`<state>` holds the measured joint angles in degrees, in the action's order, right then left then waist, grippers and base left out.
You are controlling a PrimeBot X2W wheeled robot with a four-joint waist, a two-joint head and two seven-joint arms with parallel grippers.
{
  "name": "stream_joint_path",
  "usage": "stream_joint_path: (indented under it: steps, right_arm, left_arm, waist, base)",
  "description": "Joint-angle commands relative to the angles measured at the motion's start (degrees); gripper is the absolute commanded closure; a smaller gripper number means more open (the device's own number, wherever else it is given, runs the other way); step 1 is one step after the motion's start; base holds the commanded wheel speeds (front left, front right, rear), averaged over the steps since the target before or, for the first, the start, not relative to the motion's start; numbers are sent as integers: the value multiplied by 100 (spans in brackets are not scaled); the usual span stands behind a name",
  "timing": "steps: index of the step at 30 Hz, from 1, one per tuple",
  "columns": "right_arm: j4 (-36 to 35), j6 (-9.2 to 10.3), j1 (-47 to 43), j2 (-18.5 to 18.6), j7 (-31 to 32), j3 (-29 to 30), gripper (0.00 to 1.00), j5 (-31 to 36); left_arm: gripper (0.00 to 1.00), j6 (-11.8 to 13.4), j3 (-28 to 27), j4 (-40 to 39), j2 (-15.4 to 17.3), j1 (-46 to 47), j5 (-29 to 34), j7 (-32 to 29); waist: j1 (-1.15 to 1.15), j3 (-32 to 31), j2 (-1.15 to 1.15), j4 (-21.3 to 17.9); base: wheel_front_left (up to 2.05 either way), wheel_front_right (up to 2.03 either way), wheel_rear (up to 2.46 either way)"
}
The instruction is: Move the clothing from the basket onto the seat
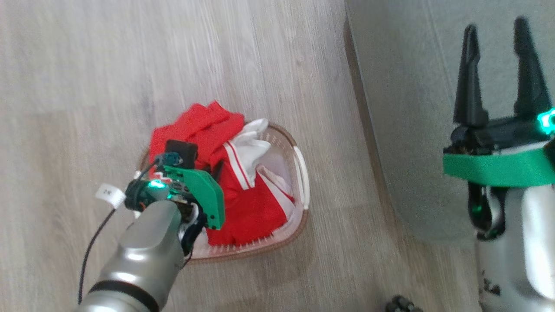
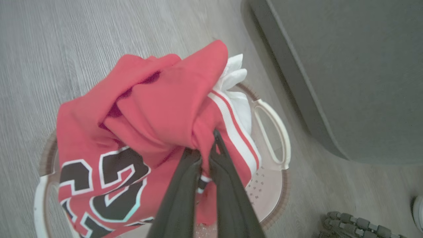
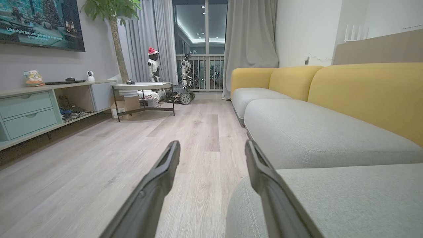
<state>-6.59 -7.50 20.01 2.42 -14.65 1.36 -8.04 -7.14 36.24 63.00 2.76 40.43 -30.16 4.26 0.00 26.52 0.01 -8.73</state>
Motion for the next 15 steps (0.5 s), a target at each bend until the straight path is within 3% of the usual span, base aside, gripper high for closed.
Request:
stream_joint_path:
  steps: [1,7,15]
  right_arm:
    - [-137,1,-126,45,-35,-132,0,54]
    - [26,1,-556,45,-35,-227,0,109]
    - [121,1,-973,75,-35,-290,0,38]
  left_arm:
    - [100,-34,-61,-212,79,-30,-105,116]
    - [100,-35,291,-844,295,-249,-430,434]
    - [100,-15,384,-1906,602,-304,-547,576]
  waist:
    - [0,-537,-1,230]
    - [0,-1332,-1,481]
    - [0,-1870,-1,681]
  base:
    - [0,0,0]
    - [0,0,0]
    - [0,0,0]
